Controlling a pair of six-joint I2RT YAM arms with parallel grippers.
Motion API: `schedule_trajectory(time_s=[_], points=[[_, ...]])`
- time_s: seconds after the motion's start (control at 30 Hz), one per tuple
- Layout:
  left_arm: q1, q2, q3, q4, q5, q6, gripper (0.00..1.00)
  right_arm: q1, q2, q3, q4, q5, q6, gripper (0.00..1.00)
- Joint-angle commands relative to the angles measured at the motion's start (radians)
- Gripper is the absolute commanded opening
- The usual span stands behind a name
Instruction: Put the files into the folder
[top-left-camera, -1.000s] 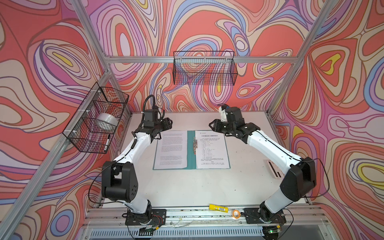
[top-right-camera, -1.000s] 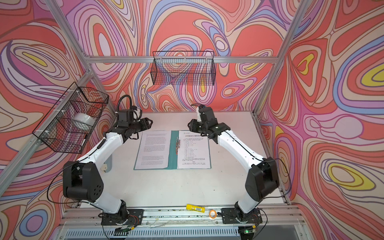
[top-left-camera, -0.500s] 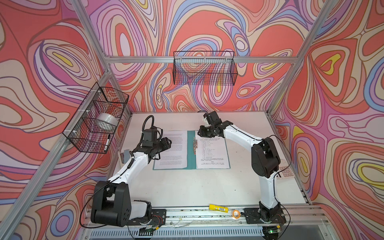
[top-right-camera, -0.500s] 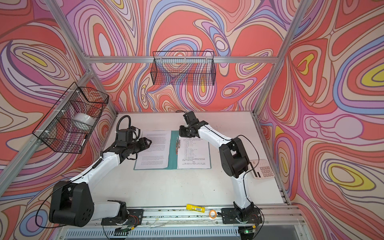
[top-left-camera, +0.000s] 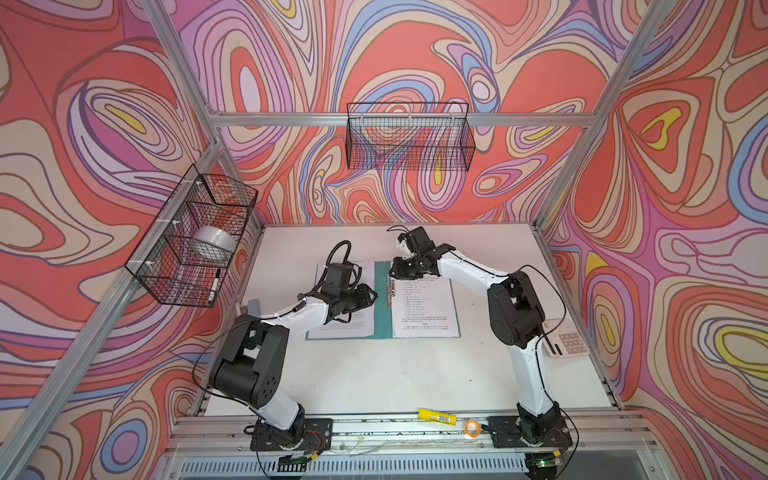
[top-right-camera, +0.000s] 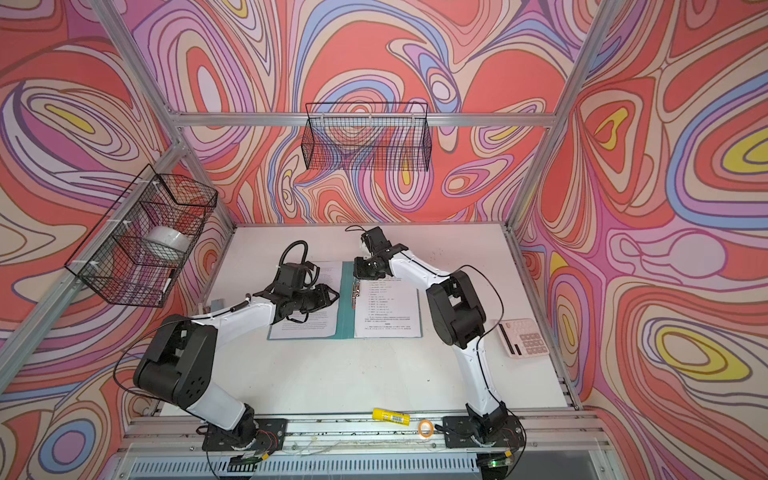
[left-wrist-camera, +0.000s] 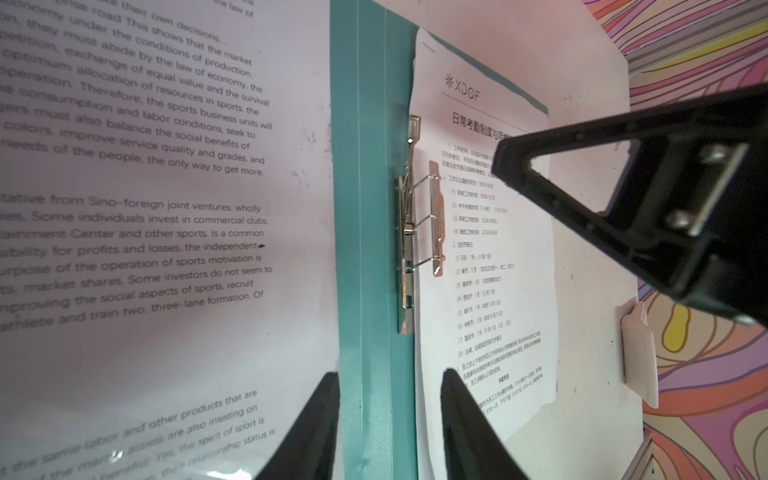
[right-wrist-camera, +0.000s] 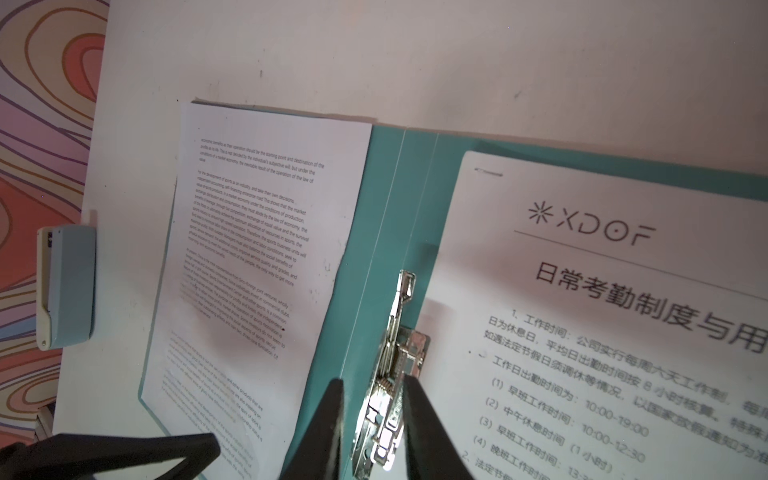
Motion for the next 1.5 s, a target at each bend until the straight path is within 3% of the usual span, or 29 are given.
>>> schedule_trajectory(time_s=[0.0,0.3,1.07,1.27,1.47], points=[[0.004,0.037,0.017,0.047,-0.006,-0.013,0.39,0.001,0.026,0.024,0.004,-0.021,-0.036,0.26],[0.004,0.122,0.012,0.102,0.006,-0.019,0.37,0.000,0.042,0.017,0.039,-0.071,-0.071,0.26],[0.004,0.172,0.000,0.112,0.006,0.004,0.30,-0.023,0.148,0.112,0.009,-0.026,-0.125,0.25],[0.004,0.179,-0.003,0.121,0.009,0.001,0.29,-0.039,0.150,0.102,0.058,-0.083,-0.123,0.37],[0.004,0.188,-0.007,0.125,0.008,0.001,0.28,-0.046,0.155,0.110,0.093,-0.142,-0.123,0.36]])
